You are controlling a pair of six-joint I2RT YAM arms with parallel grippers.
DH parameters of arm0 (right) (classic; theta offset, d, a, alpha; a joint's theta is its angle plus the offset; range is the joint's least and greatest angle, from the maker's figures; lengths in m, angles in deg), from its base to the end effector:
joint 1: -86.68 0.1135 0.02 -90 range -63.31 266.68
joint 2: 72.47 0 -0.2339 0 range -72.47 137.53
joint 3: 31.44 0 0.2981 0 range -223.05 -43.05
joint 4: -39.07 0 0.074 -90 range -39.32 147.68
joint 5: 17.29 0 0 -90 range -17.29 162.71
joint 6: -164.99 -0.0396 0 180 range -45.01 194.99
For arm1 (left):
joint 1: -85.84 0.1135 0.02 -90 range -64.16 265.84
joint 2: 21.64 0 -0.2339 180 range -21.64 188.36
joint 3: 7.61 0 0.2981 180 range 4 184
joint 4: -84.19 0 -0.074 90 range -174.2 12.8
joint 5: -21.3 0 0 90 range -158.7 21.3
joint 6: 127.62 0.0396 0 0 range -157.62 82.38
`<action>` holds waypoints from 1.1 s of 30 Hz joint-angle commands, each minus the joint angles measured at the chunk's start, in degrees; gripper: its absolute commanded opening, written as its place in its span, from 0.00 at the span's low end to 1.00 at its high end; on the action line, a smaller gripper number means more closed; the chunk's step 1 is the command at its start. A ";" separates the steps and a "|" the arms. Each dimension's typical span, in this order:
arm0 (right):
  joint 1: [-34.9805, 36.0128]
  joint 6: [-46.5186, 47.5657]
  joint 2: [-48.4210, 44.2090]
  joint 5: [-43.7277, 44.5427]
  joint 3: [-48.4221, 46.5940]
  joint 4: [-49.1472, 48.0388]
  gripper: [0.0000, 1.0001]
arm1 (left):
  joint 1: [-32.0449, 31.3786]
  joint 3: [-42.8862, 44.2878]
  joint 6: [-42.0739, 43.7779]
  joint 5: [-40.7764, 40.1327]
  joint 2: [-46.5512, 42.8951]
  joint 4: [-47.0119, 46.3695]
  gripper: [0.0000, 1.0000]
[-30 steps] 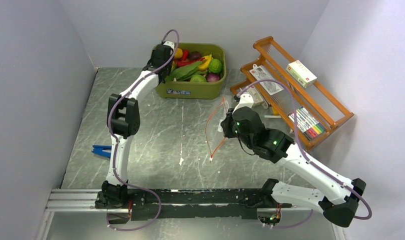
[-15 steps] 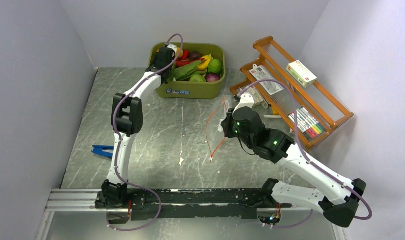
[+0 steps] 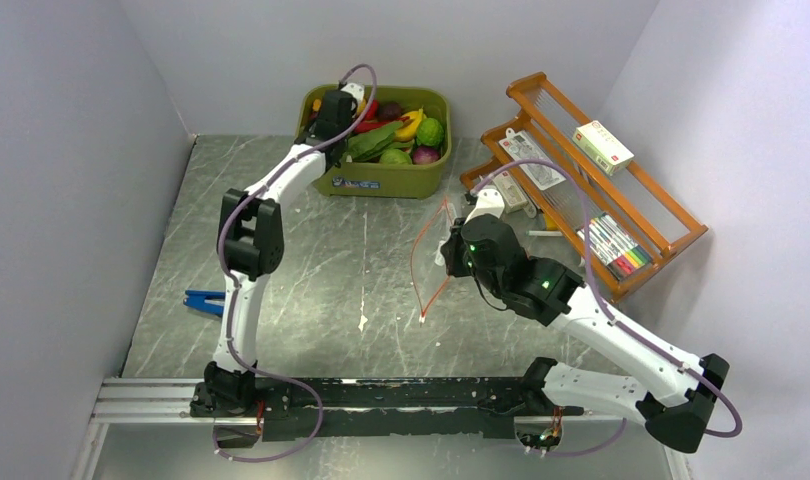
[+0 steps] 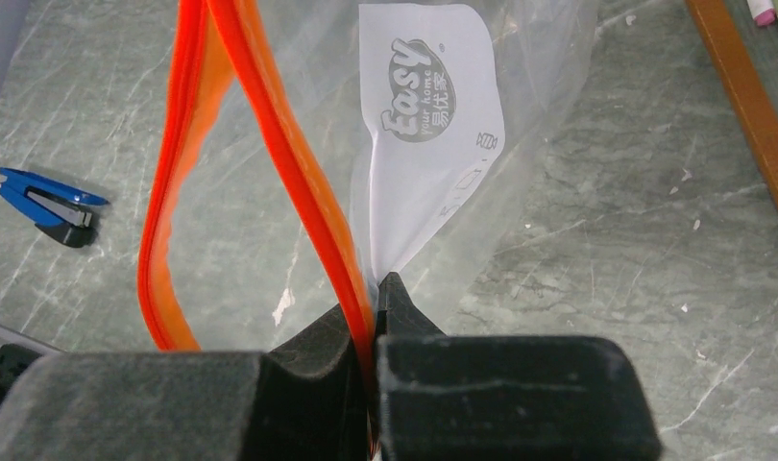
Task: Place the food in the zip-top bag and seal the zipper
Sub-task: Pick up the fake vegetable from the bin.
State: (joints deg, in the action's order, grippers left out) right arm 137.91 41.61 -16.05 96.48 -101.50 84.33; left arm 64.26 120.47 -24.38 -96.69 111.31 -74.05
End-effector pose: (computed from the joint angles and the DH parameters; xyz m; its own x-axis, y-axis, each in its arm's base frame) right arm 0.1841 0.2038 0.3209 -0.5485 0.1212 -0.8273 -0.2357 0.9269 0.2920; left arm 0.5404 -0.1938 0.2106 -0.4207 0.3839 -0.8220 0.0319 0.9118 0.4095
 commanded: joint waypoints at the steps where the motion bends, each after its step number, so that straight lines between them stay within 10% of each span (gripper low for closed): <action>1: 0.08 0.65 -0.27 0.64 0.63 -1.50 0.00 | -1.73 -0.78 -1.97 2.44 -8.92 -1.89 0.20; 14: 0.06 0.19 -0.14 -0.43 0.02 -3.17 0.00 | -1.88 -6.53 -16.00 19.34 -20.16 5.94 0.21; 33: -2.28 -5.38 9.77 -9.79 -4.70 -6.19 0.00 | -1.79 -53.08 -45.35 75.05 -60.45 -10.02 0.24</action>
State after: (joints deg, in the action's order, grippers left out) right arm 136.31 38.31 -7.70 89.88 -104.02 80.50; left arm 62.49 76.06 -60.31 -39.25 55.18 -76.23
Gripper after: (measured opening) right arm 0.006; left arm 0.375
